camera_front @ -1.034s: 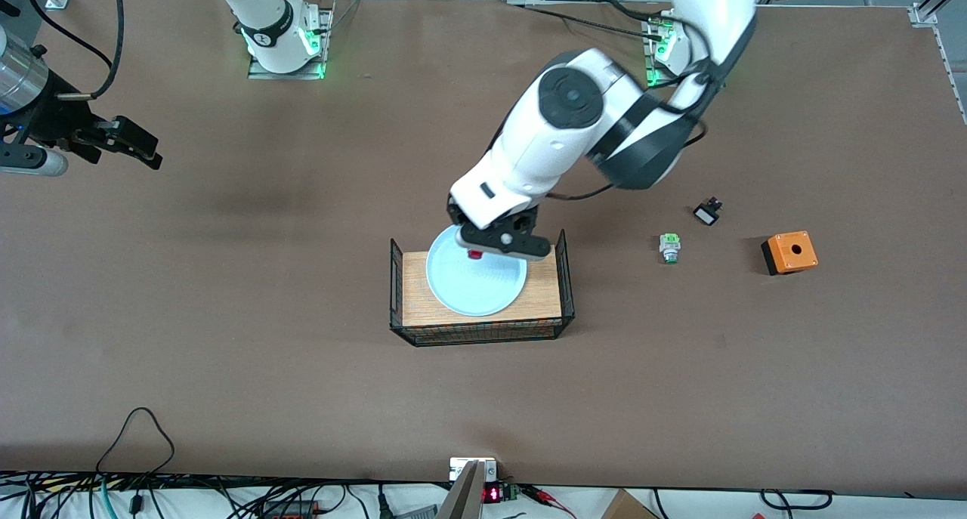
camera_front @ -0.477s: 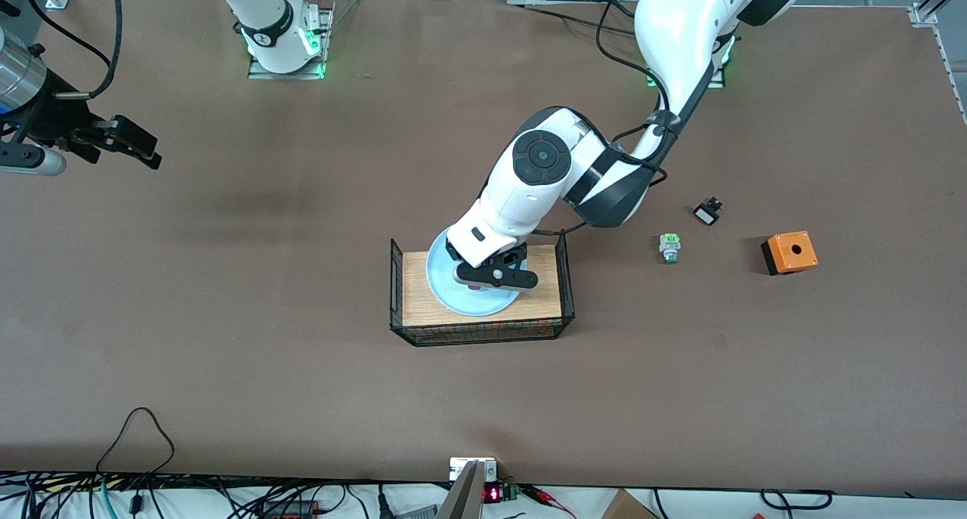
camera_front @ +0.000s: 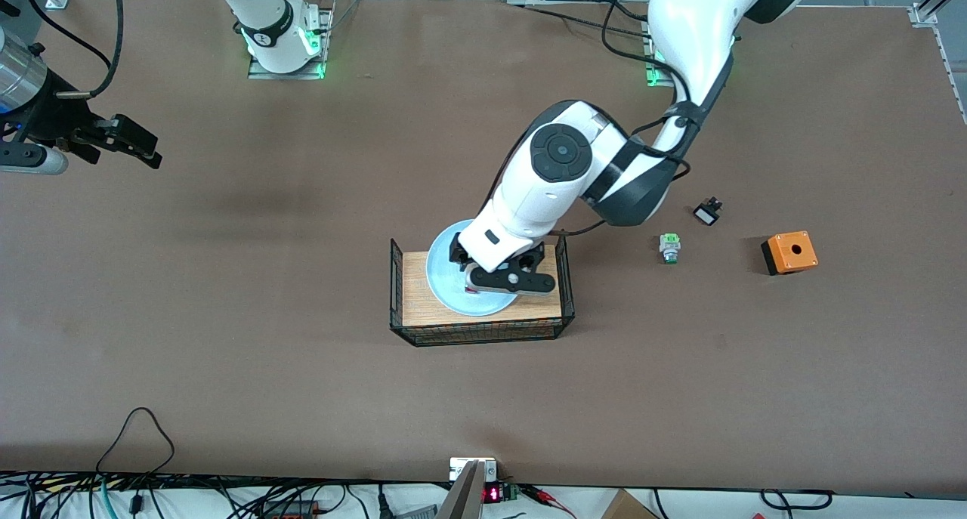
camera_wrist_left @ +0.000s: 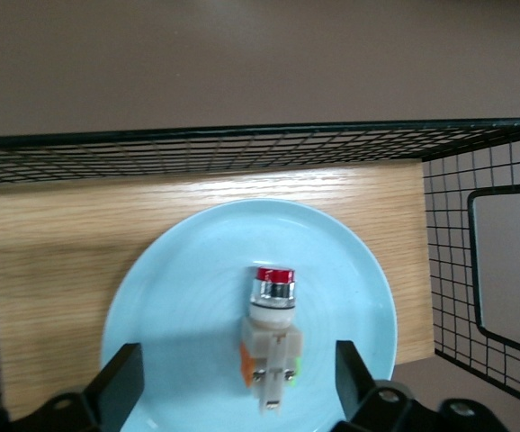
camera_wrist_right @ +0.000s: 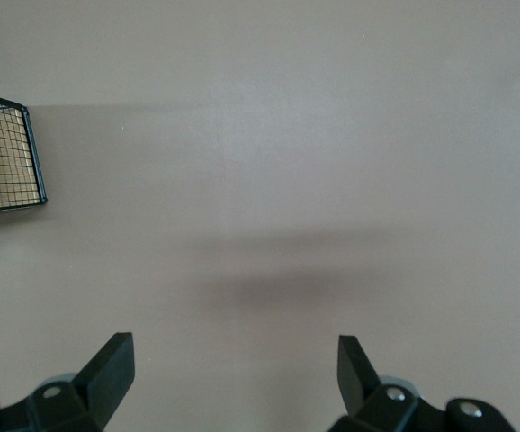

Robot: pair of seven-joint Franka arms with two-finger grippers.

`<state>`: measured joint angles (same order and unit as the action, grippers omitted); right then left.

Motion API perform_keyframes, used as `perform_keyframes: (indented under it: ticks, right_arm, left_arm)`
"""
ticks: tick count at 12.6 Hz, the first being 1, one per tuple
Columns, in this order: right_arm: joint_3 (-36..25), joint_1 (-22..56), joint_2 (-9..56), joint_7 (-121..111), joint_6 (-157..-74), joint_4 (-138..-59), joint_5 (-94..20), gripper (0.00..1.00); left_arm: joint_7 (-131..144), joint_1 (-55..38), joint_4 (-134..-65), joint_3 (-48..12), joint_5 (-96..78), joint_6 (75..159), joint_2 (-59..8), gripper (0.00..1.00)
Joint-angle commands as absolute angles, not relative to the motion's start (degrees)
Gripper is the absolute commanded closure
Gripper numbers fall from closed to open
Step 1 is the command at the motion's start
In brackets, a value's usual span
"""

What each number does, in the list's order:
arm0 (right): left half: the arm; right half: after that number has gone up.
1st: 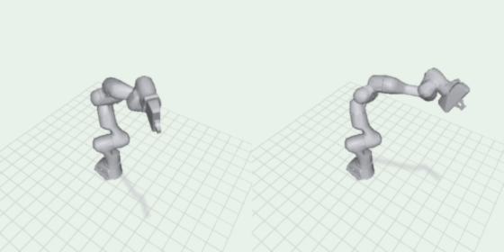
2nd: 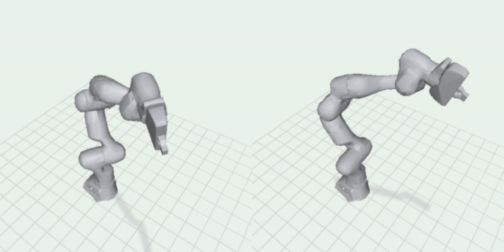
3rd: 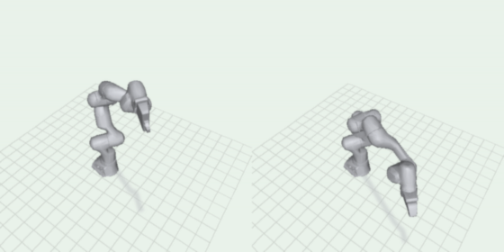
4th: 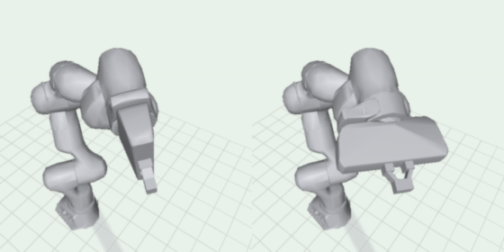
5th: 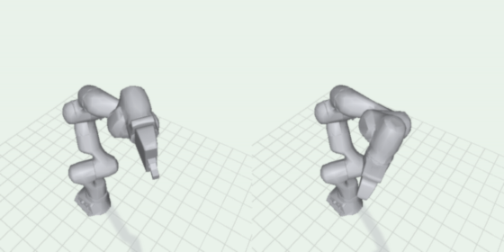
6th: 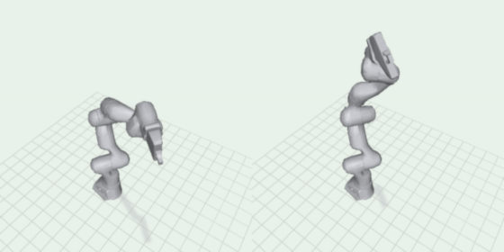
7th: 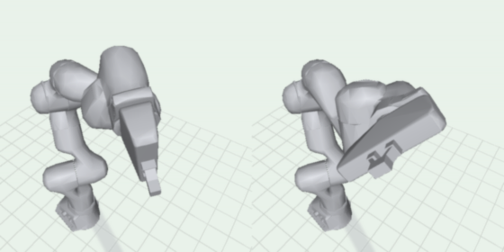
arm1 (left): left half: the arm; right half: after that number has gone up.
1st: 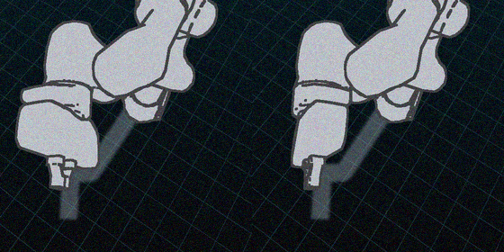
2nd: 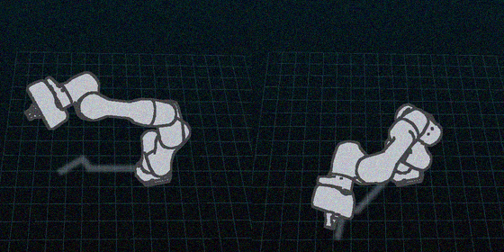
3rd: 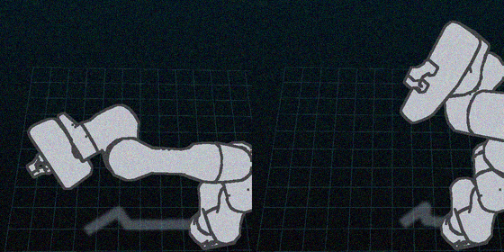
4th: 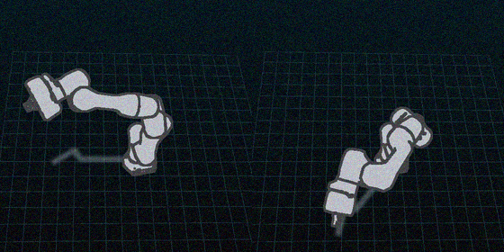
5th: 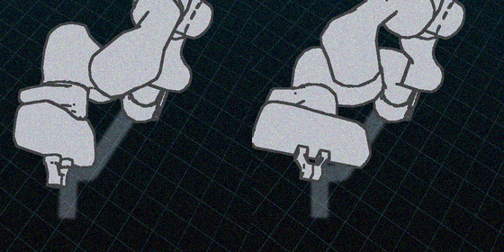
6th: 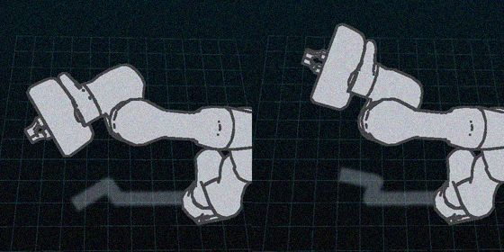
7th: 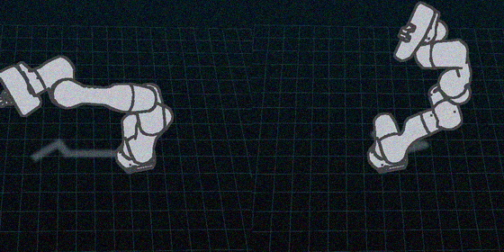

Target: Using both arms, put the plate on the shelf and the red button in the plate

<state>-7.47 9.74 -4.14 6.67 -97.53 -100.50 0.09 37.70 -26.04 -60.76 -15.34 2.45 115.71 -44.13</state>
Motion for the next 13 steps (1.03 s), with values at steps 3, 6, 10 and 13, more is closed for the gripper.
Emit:
perform_keyframes:
  ticks: [3, 6, 10, 13]
  right_arm:
    - [-7.5, 9.7, -3.6, 5.8, -96.0, -98.3, -0.5, 0.0]
    - [-7.5, 9.8, -3.6, 6.0, -95.9, -98.3, -0.5, 0.0]
    - [-7.5, 9.8, -3.6, 5.9, -95.5, -98.3, -0.5, 0.0]
    - [-7.5, 9.8, -3.6, 5.4, -95.1, -98.3, -0.2, 0.0]
  left_arm:
    - [37.1, -21.1, -61.1, -13.9, 3.7, 98.7, -36.5, 0.0]
    - [30.5, -19.4, -61.1, -13.8, 3.9, 87.3, -31.7, 0.0]
    - [20.6, -17.3, -61.3, -13.8, 7.5, 75.8, -25.4, 0.0]
    - [10.1, -10.0, -72.1, -13.7, 6.7, 78.0, -15.6, 0.0]
